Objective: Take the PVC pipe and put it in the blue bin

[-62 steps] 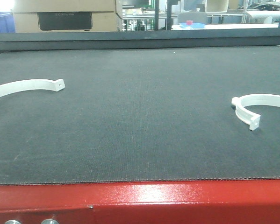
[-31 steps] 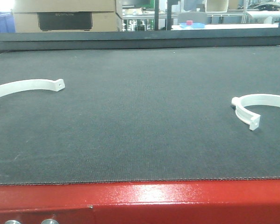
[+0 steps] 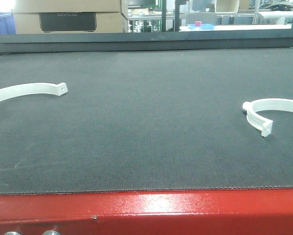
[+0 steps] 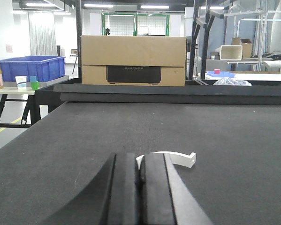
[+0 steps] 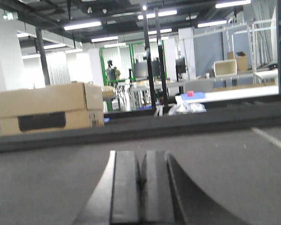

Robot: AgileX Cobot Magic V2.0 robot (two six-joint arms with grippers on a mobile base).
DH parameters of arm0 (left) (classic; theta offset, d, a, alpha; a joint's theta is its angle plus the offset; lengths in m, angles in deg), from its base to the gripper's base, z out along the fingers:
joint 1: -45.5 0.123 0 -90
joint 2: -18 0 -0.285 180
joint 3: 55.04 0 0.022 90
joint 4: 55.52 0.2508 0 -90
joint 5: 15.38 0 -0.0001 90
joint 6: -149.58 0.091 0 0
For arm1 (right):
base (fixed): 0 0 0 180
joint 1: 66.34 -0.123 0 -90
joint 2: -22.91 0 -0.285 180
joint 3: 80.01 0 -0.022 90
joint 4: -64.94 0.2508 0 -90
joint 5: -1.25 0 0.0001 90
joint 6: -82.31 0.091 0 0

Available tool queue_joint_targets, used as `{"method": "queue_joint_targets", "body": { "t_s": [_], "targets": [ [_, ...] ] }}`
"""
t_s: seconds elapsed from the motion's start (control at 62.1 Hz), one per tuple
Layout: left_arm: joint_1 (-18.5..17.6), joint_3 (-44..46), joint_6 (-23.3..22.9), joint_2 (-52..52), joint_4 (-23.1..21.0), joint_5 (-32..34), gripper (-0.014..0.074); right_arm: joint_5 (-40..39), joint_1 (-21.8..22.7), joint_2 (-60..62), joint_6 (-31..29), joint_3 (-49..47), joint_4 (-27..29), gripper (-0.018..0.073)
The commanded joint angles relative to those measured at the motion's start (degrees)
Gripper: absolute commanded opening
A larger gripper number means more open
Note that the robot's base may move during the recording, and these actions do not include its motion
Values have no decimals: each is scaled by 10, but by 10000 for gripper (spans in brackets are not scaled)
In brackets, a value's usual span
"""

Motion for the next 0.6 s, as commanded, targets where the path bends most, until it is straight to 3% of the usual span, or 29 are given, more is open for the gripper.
{"method": "queue_joint_targets", "body": {
  "t_s": [0.0, 0.306, 0.451, 0.58],
  "targets": [
    [-3, 28, 0, -1, -8, -13, -111, 25, 2, -3, 0, -36, 3, -162],
    [-3, 143, 0, 5, -8, -125, -111, 140, 2, -135, 0, -146, 4, -162],
    [-3, 181, -4, 47, -8, -173, -111, 174, 2, -230, 0, -195, 4, -162],
    [-3, 219, -20, 114, -15, -179, -111, 197, 2, -295, 0, -240, 4, -162]
  ]
}}
